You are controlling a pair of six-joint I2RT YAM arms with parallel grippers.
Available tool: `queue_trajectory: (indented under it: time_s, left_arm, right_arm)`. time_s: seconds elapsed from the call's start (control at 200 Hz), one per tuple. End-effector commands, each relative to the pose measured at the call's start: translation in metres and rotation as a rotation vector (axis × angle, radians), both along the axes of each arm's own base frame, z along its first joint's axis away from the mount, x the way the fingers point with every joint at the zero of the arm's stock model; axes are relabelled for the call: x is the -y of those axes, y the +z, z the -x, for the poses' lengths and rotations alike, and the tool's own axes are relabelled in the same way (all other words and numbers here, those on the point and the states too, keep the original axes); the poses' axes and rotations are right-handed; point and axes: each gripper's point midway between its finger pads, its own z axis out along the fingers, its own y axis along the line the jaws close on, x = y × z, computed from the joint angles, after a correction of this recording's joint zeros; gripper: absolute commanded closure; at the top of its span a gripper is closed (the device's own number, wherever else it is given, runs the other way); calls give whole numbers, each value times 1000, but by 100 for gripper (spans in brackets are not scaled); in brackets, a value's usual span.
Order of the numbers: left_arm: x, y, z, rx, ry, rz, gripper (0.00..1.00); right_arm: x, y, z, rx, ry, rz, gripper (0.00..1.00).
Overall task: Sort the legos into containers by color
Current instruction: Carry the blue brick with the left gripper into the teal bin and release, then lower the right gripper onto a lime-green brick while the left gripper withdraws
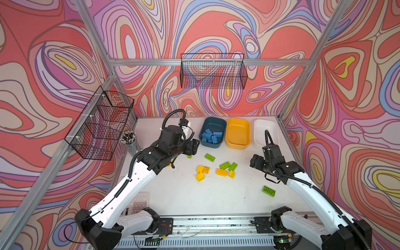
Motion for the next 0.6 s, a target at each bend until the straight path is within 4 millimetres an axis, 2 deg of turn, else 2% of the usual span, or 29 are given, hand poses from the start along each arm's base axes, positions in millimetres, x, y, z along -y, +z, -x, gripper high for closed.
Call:
queue_trajectory:
  time_s: [0.0,0.11,0.275,0.401,0.596]
  left_arm:
    - [-24,-20,30,-42,10,-52,22]
    - [-37,-26,51,-26,12,-24,20]
    - [-35,-39,70,-42,-21,51,20]
    - [-34,-46,73,-40,-34,66,20]
    - [-42,-48,76,-21,-28,29,20]
  right_arm:
    - [22,-30,37,-174,-178,33,4]
    - [44,-41,56,-215,-313,64,2]
    - [69,-59,77,-269,-460,78,2]
    - [75,-62,77,-276,-511,89,2]
    - [68,-81,74,-288,-500,46,2]
